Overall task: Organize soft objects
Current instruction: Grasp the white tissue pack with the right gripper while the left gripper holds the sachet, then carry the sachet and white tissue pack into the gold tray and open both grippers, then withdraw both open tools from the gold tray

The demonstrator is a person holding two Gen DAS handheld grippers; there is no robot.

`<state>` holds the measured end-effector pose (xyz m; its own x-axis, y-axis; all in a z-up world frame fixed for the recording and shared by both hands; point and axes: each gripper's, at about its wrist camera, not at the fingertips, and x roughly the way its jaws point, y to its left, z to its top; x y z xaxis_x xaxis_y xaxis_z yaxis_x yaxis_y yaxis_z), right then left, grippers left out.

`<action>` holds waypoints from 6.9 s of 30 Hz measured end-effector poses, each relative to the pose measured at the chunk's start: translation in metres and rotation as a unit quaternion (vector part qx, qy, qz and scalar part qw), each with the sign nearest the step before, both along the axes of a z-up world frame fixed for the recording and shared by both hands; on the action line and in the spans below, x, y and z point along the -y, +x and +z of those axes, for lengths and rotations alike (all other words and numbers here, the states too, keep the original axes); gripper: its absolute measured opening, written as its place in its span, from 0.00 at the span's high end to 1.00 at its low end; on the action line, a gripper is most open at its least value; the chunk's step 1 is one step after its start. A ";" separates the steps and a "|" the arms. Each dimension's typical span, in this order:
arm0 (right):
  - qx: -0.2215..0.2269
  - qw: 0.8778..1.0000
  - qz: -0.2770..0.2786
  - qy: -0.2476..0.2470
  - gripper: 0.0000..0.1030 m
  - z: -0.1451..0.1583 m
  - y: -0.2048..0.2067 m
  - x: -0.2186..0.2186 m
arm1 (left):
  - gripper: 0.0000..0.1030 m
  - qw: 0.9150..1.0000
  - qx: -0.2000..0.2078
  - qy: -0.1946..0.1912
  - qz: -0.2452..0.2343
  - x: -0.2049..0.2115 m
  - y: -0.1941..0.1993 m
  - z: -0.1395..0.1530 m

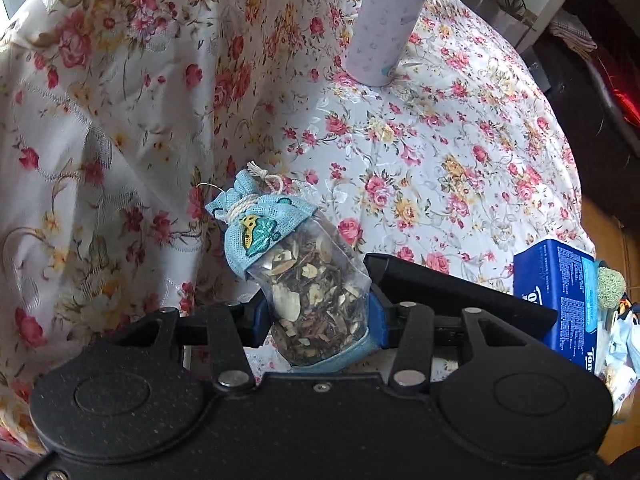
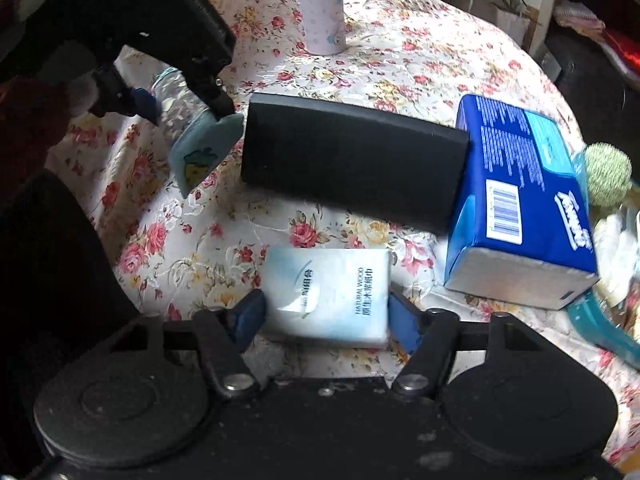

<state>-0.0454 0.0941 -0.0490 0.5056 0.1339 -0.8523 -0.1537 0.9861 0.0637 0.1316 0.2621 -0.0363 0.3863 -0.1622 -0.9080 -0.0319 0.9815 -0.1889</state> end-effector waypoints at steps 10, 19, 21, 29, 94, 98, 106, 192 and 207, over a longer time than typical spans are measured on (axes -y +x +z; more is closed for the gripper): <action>-0.008 0.999 -0.021 -0.027 0.43 0.005 -0.001 0.002 | 0.54 1.000 0.011 -0.010 0.008 -0.002 -0.004 0.004; -0.031 0.999 -0.042 -0.009 0.20 0.009 0.009 -0.008 | 0.54 1.000 0.016 -0.016 0.011 -0.003 -0.006 0.006; -0.049 0.998 -0.048 -0.007 0.19 0.006 0.019 -0.012 | 0.54 1.000 0.017 -0.018 0.013 -0.003 -0.007 0.006; -0.098 0.994 -0.029 -0.025 0.12 -0.009 0.044 -0.025 | 0.54 0.999 0.018 -0.023 0.015 -0.003 -0.008 0.006; 0.074 0.983 -0.166 0.007 0.27 0.077 -0.009 0.162 | 0.54 0.996 0.093 -0.012 0.001 0.024 -0.043 0.051; 0.077 0.975 -0.208 0.004 0.27 0.075 -0.010 0.203 | 0.54 0.994 0.100 -0.006 -0.039 0.060 -0.052 0.067; 0.113 0.953 -0.280 0.004 0.26 0.081 -0.003 0.266 | 0.54 0.982 0.105 -0.029 -0.153 0.152 -0.064 0.090; 0.015 0.931 -0.364 -0.037 0.00 0.069 -0.055 0.314 | 0.15 0.967 0.086 0.054 -0.235 0.274 -0.137 0.051; 0.047 0.933 -0.355 -0.044 0.00 0.067 -0.070 0.300 | 0.12 0.969 0.082 0.068 -0.221 0.274 -0.153 0.048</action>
<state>-0.1153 -0.2057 0.0181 0.5137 -0.3308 -0.7916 0.5384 0.8427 -0.0028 -0.0217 -0.0117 0.0113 0.4480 -0.2279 -0.8645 0.4174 0.9084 -0.0231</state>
